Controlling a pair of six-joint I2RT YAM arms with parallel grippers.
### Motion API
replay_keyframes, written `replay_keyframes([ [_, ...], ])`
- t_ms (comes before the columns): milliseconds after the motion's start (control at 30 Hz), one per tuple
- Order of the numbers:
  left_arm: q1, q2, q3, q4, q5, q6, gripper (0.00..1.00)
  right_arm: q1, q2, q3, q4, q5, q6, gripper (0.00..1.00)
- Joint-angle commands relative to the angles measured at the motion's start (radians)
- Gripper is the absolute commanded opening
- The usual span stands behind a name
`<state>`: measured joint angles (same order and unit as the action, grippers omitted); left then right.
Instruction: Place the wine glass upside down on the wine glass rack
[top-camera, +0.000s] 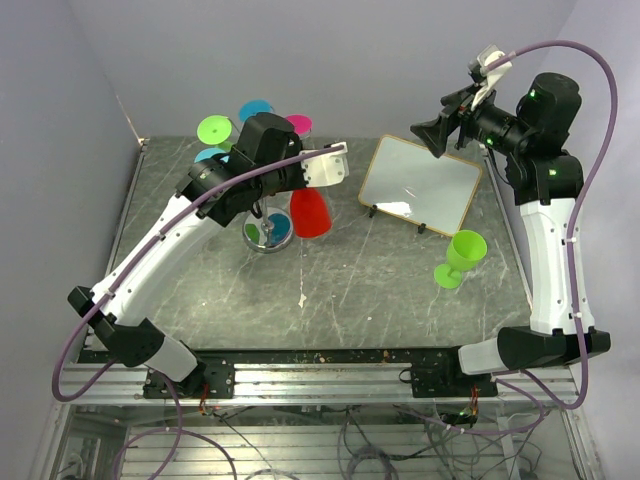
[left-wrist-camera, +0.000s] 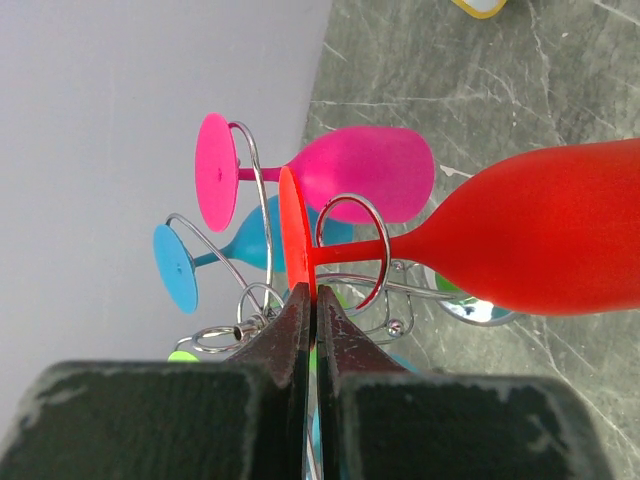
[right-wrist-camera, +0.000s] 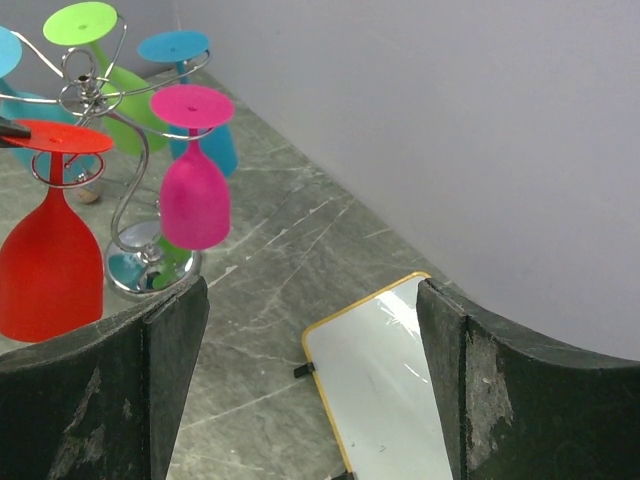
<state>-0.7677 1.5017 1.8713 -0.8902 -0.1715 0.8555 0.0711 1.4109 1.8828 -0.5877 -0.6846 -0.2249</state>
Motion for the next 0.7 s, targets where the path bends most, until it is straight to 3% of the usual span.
replay_keyframes([
  [0,-0.007,-0.005,0.028,0.023,0.031,-0.02,0.07,-0.009,-0.005,-0.011,0.025,-0.003,-0.001,0.85],
  [400,-0.005,0.009,-0.008,0.073,0.045,-0.044,0.07,-0.012,-0.007,-0.017,0.024,0.0,-0.005,0.88],
  [667,-0.007,0.026,-0.006,0.103,0.013,-0.062,0.07,-0.014,-0.012,-0.024,0.027,0.006,-0.006,0.96],
])
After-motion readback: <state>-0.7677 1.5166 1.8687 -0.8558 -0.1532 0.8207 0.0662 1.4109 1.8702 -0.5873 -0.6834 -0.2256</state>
